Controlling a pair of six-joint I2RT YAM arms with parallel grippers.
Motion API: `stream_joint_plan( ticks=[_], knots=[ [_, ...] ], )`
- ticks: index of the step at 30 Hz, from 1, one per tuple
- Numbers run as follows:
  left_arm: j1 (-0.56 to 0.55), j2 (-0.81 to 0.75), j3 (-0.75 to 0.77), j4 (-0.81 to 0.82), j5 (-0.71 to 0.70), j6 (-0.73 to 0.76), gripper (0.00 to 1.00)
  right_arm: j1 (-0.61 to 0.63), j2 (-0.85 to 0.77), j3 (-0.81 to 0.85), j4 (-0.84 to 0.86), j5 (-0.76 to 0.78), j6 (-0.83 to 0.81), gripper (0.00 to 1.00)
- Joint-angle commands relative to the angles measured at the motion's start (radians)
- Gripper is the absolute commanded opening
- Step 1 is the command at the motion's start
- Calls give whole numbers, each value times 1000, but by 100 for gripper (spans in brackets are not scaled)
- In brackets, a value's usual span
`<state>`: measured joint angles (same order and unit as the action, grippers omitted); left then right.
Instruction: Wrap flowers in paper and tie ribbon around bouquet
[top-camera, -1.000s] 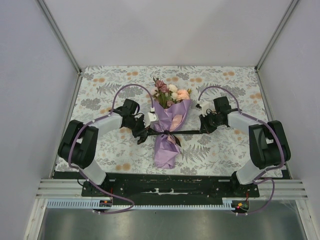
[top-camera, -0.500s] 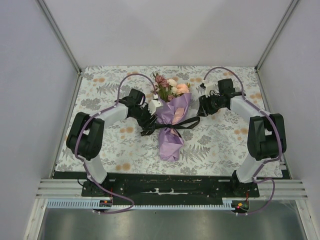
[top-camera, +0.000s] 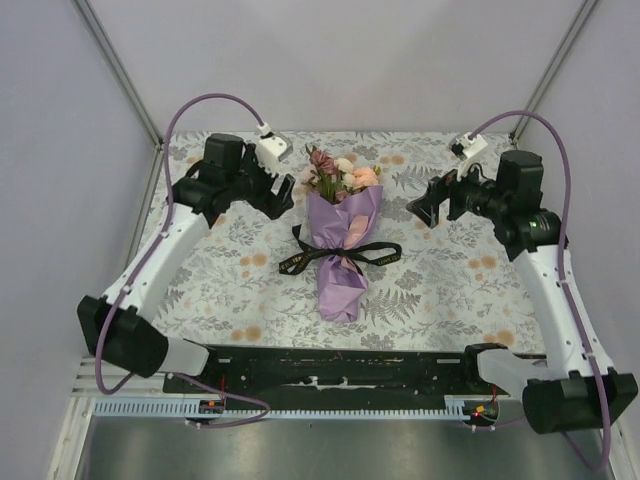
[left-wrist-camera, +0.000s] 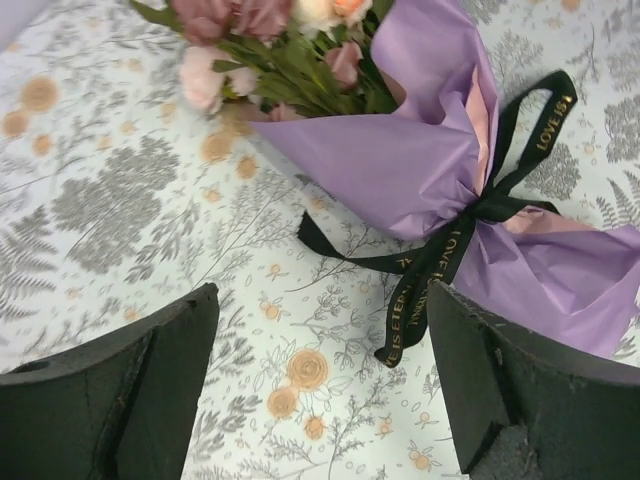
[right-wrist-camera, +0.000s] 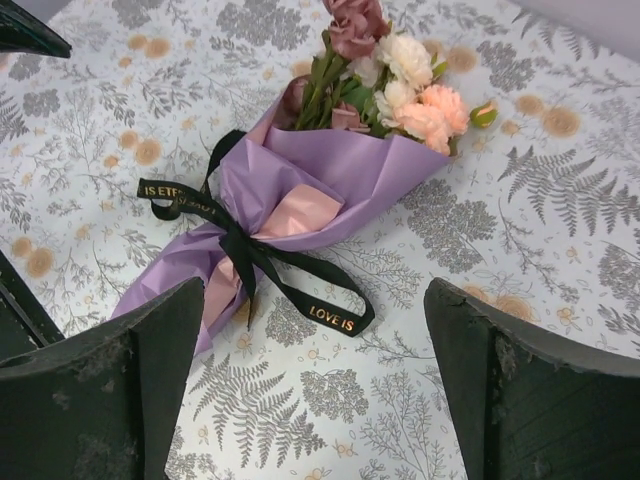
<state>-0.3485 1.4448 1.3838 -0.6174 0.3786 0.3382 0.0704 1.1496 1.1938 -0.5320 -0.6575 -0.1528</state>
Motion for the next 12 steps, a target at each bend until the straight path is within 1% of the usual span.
stream_joint_plan(
  ticks=[1,3,7,10,12],
  knots=[
    [-1,-138,-57,-59,-210,-159,91,-3,-106,-66,-14,94,68,98],
    [-1,-203,-135,-51,-268,-172,91,-3,-171,-118,-14,150,90,98],
    [5,-331,-311,-15,-366,-186,92,-3,-292,-256,1,202,53,98],
    [19,-383,-385,5,-418,-165,92,-3,-335,-309,15,184,58,98],
    [17,-409,-397,24,-444,-159,93,-3,-337,-295,17,185,58,98]
  ],
)
